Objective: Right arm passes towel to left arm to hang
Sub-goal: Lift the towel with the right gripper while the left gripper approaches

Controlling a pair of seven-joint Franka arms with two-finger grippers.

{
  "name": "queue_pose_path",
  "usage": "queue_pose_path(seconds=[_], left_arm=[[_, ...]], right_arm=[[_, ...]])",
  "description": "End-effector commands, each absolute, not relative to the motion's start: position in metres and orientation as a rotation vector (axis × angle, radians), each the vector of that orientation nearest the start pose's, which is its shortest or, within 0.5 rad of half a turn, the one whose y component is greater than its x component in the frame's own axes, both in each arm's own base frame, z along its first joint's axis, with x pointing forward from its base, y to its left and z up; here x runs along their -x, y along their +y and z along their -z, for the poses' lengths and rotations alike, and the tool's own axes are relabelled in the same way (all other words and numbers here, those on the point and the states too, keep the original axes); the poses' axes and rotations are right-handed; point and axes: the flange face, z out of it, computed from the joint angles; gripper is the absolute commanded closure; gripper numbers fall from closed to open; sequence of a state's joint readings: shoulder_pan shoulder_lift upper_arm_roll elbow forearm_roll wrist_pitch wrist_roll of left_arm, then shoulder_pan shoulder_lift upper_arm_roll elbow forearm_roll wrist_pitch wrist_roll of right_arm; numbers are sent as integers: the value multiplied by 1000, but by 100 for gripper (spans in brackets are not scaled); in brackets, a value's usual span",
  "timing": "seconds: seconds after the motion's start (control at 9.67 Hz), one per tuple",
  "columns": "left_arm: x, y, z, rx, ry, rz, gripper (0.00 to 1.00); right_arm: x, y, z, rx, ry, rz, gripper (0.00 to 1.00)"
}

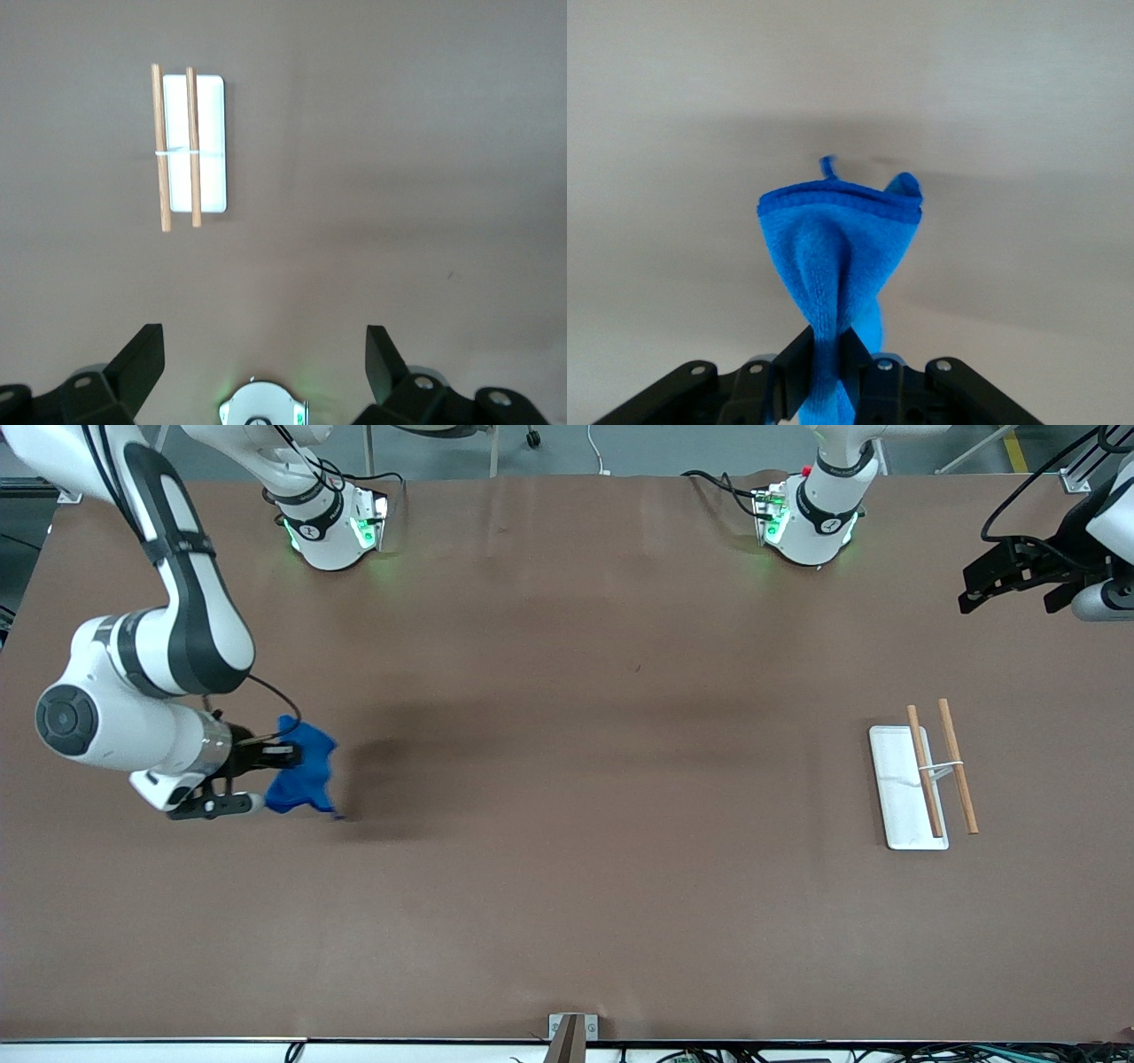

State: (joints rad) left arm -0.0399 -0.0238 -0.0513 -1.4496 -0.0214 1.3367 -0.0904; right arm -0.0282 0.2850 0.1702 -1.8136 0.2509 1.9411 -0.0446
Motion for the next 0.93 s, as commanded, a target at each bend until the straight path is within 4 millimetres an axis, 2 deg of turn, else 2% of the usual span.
queue_pose_path(seconds=[0.0,0.1,0.31,0.41,0.52,0.62,0.72,0.83], left_arm=[[-523,-54,-653,3150,42,-231,0],[-522,-56,-649,3159,78,-244,0],[-520,-64,-640,3282,263,-297,0],[-520,-65,-632,3365,292,-338,0],[-521,-57,-617,3518,271,-412,0],[-519,-39,-600,3681,289,-466,0],[-516,-36,-583,3759,351,-507,0],[-514,-41,-564,3846,371,-578,0]], right_arm=[[-588,167,-396,2642,-85,-231,100],[-583,205,-407,2502,-47,-212,100],[-567,277,-428,2305,35,-173,100],[-555,317,-440,2210,85,-147,100],[-544,345,-450,2128,131,-130,100],[-530,374,-469,2020,161,-153,100],[-522,391,-484,1933,187,-190,100],[-514,407,-499,1839,215,-235,100]])
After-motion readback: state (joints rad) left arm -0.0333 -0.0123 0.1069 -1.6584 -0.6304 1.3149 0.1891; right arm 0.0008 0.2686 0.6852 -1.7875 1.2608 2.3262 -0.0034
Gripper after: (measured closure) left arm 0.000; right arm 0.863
